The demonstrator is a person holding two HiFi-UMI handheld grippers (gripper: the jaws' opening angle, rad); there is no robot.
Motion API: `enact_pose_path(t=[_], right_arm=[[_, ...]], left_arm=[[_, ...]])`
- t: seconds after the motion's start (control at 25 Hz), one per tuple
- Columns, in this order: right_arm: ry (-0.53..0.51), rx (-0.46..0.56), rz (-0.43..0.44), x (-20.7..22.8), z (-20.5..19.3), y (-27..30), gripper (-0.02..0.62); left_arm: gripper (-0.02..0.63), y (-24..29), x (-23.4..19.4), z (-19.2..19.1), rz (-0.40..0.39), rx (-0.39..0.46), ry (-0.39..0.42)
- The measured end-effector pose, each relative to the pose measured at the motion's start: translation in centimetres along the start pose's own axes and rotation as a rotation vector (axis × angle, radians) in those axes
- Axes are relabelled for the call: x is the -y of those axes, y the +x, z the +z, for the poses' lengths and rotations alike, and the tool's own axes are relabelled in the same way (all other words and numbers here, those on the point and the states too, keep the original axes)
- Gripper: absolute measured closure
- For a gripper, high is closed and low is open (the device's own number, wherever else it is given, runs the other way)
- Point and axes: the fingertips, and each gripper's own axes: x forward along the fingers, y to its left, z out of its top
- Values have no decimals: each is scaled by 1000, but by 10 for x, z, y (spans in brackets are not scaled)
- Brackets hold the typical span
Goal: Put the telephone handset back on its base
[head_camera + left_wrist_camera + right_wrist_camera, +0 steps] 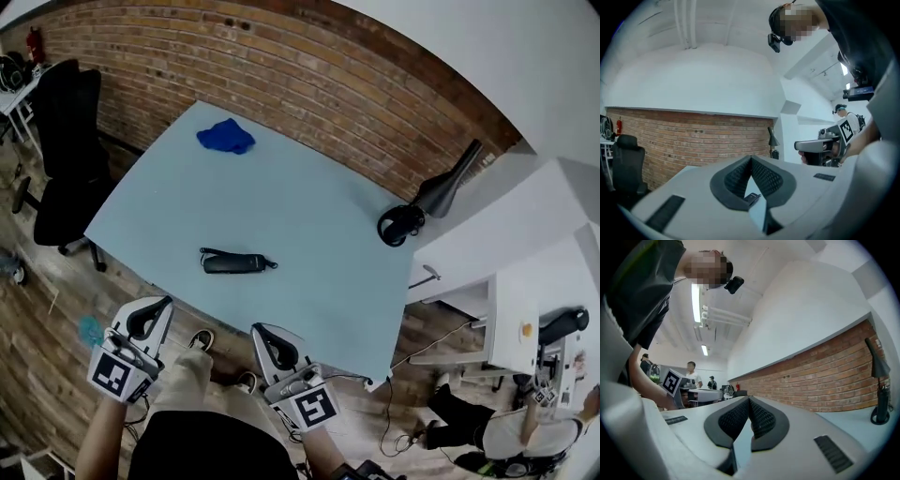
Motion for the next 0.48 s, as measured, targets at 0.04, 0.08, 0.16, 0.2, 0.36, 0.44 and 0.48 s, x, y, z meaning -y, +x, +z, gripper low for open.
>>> enact_pose_path(t=[0.04, 0.08, 0.16, 0.2, 0.36, 0.44, 0.48], right_arm=[[7, -18, 21, -6, -8, -3, 578], [12, -35, 40, -11, -14, -6, 578], [18, -42, 63, -18, -24, -10, 578], [21, -40, 69, -20, -27, -13, 580], [37, -68, 76, -23, -36, -34, 580], [44, -88, 77, -25, -37, -46, 580], [46, -96, 77, -26, -37, -53, 580]], left_arm=[[580, -9, 4, -8, 18, -14, -7], [580, -16, 8, -14, 34, -24, -13], [580, -29, 16, -24, 57, -34, -28], [580, -34, 21, -28, 62, -36, -36], [580, -41, 41, -44, 72, -66, -45], [578, -42, 52, -45, 72, -65, -57], [578, -42, 57, -45, 71, -62, -63]])
